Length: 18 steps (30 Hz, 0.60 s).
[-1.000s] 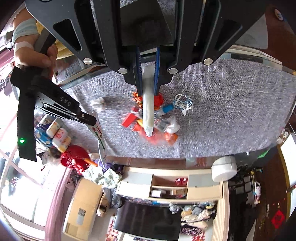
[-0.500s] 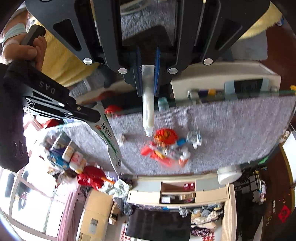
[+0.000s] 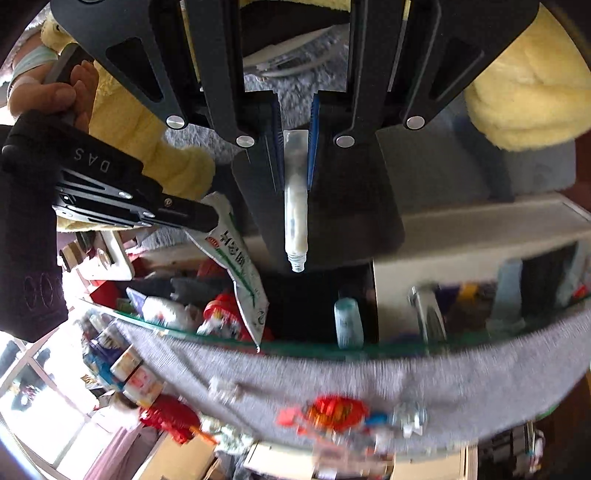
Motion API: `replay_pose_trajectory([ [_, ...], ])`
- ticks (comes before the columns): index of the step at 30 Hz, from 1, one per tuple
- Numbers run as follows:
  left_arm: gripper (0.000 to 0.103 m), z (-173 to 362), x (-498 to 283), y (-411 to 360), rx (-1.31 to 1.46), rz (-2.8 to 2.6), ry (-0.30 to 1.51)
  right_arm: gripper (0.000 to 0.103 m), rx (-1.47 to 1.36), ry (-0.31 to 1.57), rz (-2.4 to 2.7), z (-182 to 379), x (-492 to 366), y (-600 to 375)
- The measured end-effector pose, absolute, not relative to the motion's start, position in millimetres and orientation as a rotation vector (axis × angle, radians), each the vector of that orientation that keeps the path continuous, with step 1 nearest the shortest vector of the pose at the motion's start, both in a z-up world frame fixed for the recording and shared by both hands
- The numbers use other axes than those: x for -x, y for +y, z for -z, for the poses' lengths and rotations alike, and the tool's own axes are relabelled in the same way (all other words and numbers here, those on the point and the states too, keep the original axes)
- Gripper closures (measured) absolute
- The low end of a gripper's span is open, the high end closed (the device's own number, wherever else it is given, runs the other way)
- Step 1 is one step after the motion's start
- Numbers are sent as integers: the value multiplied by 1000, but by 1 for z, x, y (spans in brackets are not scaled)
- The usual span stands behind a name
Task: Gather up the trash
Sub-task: 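Lower both tools to the bin and release the tube and wrapper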
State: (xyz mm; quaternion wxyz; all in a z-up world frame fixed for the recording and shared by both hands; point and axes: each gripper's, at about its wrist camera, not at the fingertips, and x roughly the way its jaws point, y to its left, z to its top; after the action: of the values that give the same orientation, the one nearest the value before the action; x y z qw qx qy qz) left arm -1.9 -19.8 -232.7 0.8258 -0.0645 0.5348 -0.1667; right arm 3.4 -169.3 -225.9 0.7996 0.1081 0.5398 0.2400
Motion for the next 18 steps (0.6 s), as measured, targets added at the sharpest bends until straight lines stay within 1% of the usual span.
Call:
replay_pose_trajectory([
  [4, 93, 269, -7, -21, 147, 336, 1231, 101, -245, 1245, -495, 250, -8, -162],
  [8, 92, 292, -15, -19, 145, 316, 1288, 100, -261, 1320, -481, 273, -16, -157],
  [10, 92, 300, -18, -18, 150, 316, 1307, 100, -262, 1333, -476, 279, -20, -159],
  [12, 92, 303, -20, -17, 162, 318, 1321, 97, -259, 1335, -474, 279, -23, -158],
  [15, 92, 307, -24, -15, 177, 318, 1338, 97, -241, 1327, -469, 279, -28, -157],
  [16, 91, 309, -25, -15, 179, 316, 1342, 97, -238, 1324, -467, 278, -30, -157],
  [18, 84, 309, -27, -14, 179, 310, 1345, 96, -244, 1321, -456, 278, -34, -160],
])
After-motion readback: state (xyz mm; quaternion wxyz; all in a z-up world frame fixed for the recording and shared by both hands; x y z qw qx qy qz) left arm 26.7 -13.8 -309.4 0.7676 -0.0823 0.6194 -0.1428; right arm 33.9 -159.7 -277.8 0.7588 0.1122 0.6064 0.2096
